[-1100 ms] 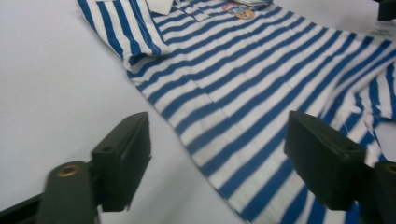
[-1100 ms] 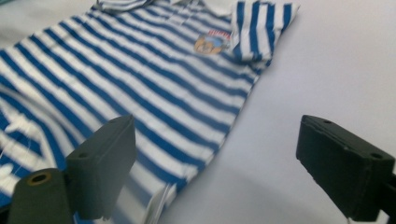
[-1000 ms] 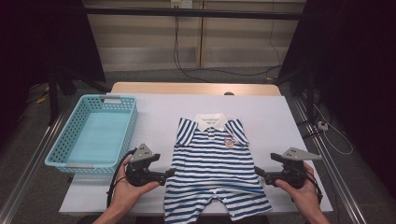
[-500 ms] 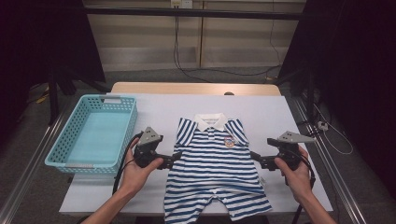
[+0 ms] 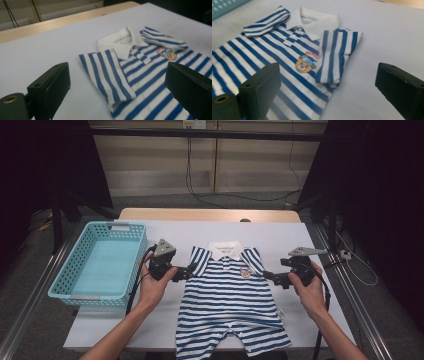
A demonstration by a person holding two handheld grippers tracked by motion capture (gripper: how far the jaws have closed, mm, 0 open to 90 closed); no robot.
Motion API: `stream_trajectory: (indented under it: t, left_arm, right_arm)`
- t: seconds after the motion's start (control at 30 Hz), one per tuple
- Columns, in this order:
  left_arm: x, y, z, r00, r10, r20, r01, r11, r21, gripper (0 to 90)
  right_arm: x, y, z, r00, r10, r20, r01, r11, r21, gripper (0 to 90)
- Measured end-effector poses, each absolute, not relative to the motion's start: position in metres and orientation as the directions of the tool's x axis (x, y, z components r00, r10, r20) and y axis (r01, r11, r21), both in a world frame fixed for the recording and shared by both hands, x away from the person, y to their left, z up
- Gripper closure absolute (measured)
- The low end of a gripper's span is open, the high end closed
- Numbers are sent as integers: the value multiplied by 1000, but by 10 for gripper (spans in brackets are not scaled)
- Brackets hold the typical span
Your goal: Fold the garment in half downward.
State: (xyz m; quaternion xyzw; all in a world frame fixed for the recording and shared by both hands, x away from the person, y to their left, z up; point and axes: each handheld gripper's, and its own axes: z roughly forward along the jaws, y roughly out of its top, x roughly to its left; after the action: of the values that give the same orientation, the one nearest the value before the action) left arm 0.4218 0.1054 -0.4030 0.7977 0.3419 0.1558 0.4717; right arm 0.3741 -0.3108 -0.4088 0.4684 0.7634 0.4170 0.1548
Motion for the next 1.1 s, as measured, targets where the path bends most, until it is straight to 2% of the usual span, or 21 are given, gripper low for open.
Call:
stream_trajectory:
  t: [0.03, 0.1, 0.13, 0.17, 0.23, 0.3, 0.43, 0.47, 0.53, 0.57, 0.6, 0.67, 0.7, 0.73, 0.87, 1.1]
  left_arm:
    - [424, 101, -405, 694, 711, -114, 422, -274, 864, 71]
    - [431, 97, -407, 704, 697, -134, 429, -268, 863, 71]
    - [435, 98, -408, 725, 681, -109, 418, -308, 855, 72]
    - [438, 94, -411, 712, 689, -132, 432, -282, 857, 75]
    - [447, 95, -414, 723, 685, -90, 425, -339, 839, 76]
    - [454, 93, -421, 717, 687, -122, 437, -306, 846, 75]
    - [465, 92, -425, 713, 691, -118, 438, -308, 844, 76]
    - [467, 89, -426, 696, 702, -151, 453, -266, 851, 76]
    - [471, 87, -425, 694, 706, -142, 449, -269, 852, 76]
    - [475, 90, -424, 706, 700, -105, 443, -321, 837, 76]
    - [476, 87, -425, 690, 711, -137, 453, -277, 847, 76]
    - [482, 89, -424, 709, 699, -98, 451, -342, 824, 74]
    - [483, 86, -426, 690, 712, -133, 459, -288, 841, 74]
    - [486, 89, -426, 700, 707, -100, 453, -332, 827, 73]
    - [493, 89, -432, 683, 719, -131, 470, -296, 831, 68]
    - [505, 88, -438, 686, 722, -90, 466, -340, 817, 66]
  right_arm:
    - [378, -310, -410, -514, 845, 149, 590, 223, 776, 59]
    - [386, -309, -411, -513, 841, 171, 606, 214, 766, 58]
    - [390, -309, -412, -520, 836, 174, 612, 222, 759, 57]
    - [394, -308, -412, -524, 834, 172, 612, 228, 757, 56]
    - [401, -307, -412, -529, 831, 170, 615, 237, 752, 57]
    - [409, -306, -412, -525, 834, 167, 621, 241, 746, 54]
    - [423, -307, -413, -518, 840, 161, 633, 250, 732, 50]
    - [427, -308, -412, -523, 836, 166, 631, 249, 735, 51]
    - [434, -308, -412, -514, 840, 172, 632, 236, 738, 52]
    - [438, -308, -412, -516, 840, 169, 629, 237, 741, 66]
    - [442, -308, -412, -516, 840, 167, 627, 237, 742, 78]
    - [451, -308, -413, -512, 843, 163, 631, 241, 737, 90]
    - [455, -307, -413, -504, 846, 174, 644, 235, 728, 110]
    - [459, -306, -414, -504, 847, 167, 638, 236, 733, 140]
    - [475, -304, -420, -482, 860, 167, 675, 243, 696, 234]
    - [497, -306, -430, -468, 873, 140, 675, 251, 694, 405]
